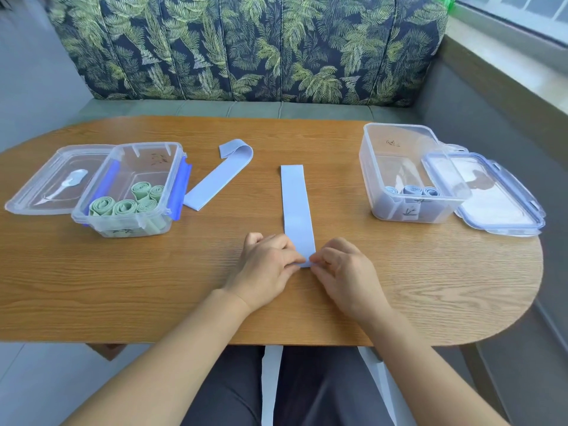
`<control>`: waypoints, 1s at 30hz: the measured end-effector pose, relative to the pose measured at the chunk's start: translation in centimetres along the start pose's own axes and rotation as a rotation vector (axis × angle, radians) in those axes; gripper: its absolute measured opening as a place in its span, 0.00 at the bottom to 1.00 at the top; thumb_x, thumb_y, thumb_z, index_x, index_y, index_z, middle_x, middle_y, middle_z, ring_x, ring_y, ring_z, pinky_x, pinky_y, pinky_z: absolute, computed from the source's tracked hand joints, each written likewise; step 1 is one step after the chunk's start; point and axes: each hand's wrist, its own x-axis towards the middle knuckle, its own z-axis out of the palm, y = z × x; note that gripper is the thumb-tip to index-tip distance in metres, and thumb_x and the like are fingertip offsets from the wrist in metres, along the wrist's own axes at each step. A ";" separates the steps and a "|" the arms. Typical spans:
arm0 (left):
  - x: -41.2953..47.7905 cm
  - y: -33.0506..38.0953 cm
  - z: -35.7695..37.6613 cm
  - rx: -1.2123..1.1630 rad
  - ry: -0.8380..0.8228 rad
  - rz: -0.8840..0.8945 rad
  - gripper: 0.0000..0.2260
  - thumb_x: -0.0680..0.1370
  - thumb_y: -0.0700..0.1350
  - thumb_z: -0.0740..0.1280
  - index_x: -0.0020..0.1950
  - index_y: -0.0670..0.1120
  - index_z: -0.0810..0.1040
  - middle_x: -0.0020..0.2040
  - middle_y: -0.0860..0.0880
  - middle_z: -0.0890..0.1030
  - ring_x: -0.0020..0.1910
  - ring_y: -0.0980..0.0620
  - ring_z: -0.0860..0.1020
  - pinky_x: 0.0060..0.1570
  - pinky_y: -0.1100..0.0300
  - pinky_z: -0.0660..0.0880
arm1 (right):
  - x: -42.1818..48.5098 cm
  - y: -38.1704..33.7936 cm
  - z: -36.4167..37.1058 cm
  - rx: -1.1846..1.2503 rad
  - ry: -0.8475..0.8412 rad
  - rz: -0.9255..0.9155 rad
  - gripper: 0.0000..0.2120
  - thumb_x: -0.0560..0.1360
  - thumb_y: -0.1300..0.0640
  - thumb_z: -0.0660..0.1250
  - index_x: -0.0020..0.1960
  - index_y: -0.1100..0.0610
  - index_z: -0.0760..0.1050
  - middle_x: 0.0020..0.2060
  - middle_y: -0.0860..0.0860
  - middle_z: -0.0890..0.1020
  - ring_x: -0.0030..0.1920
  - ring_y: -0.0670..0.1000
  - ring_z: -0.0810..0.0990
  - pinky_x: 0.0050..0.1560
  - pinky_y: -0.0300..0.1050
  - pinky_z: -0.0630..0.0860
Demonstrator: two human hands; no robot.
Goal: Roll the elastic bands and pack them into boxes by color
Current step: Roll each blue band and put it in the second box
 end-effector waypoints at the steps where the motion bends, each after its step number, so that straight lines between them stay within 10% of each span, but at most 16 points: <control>1: -0.1 0.0 0.0 -0.010 0.014 -0.007 0.06 0.73 0.43 0.74 0.48 0.52 0.85 0.41 0.57 0.76 0.43 0.57 0.74 0.48 0.61 0.53 | 0.0 0.2 0.1 -0.013 -0.010 -0.023 0.04 0.72 0.61 0.73 0.46 0.57 0.83 0.42 0.47 0.79 0.42 0.50 0.79 0.41 0.45 0.77; 12: 0.8 0.0 -0.3 -0.131 -0.001 -0.385 0.03 0.76 0.53 0.70 0.47 0.56 0.81 0.39 0.63 0.75 0.51 0.78 0.60 0.54 0.58 0.54 | 2.6 0.4 -0.9 0.134 -0.164 0.220 0.03 0.74 0.61 0.71 0.45 0.56 0.84 0.40 0.45 0.80 0.39 0.43 0.77 0.43 0.33 0.71; 17: 1.5 0.2 -0.4 0.034 -0.022 -0.401 0.07 0.76 0.55 0.68 0.41 0.56 0.81 0.40 0.59 0.77 0.52 0.59 0.70 0.46 0.57 0.51 | 4.5 0.1 -1.8 0.202 -0.290 0.379 0.07 0.71 0.61 0.73 0.36 0.52 0.79 0.31 0.46 0.79 0.33 0.44 0.75 0.35 0.35 0.70; 30: 2.3 1.1 -0.4 0.092 -0.075 -0.471 0.11 0.80 0.54 0.61 0.43 0.53 0.80 0.45 0.55 0.78 0.47 0.52 0.75 0.52 0.55 0.59 | 5.7 -0.4 -1.7 0.227 -0.337 0.537 0.05 0.71 0.64 0.69 0.37 0.61 0.77 0.26 0.52 0.79 0.27 0.49 0.75 0.32 0.43 0.74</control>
